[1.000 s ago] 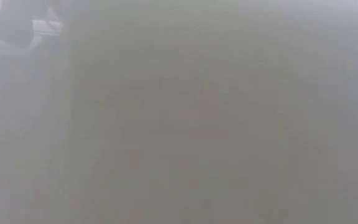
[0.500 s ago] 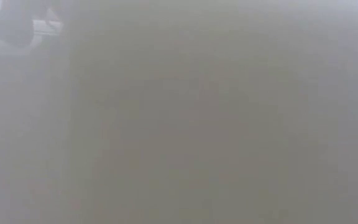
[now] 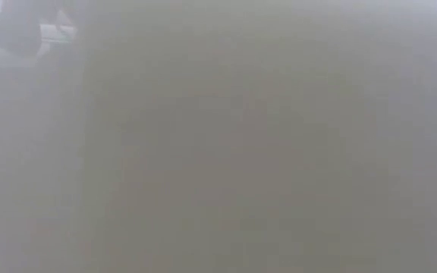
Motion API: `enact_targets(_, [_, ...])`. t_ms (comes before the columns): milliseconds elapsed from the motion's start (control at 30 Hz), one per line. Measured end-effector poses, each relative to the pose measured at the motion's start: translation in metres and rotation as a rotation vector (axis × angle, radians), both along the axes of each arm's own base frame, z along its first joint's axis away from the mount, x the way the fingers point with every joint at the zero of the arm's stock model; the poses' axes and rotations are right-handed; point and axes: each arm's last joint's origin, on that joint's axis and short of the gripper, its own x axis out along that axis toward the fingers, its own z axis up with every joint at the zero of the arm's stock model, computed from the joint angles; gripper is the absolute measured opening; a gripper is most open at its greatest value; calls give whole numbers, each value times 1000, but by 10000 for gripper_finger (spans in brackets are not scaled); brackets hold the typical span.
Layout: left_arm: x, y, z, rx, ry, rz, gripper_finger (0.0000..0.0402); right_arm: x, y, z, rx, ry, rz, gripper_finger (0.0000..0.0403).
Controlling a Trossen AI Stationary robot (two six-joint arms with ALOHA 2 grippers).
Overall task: Pick & Place Toothbrushes
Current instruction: Put the blue toothbrush into the top transparent bin
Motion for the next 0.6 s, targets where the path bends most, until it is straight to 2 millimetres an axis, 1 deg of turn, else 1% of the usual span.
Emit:
enact_targets(133, [0,0,0,0,-1,0,115,10,-3,23,-89,-229,-5,260])
enact_targets(267, [0,0,0,0,-2,0,115,23,-12,45,-131,-383,-50,260])
enact_targets(400, [0,0,1,2,-6,0,115,40,-25,61,-99,-448,-111,260])
enact_targets(500, [0,0,1,2,-8,0,115,55,-36,63,-102,-457,-118,260])
enact_targets(600, [0,0,1,2,-9,0,115,72,-52,65,-119,-459,-132,260])
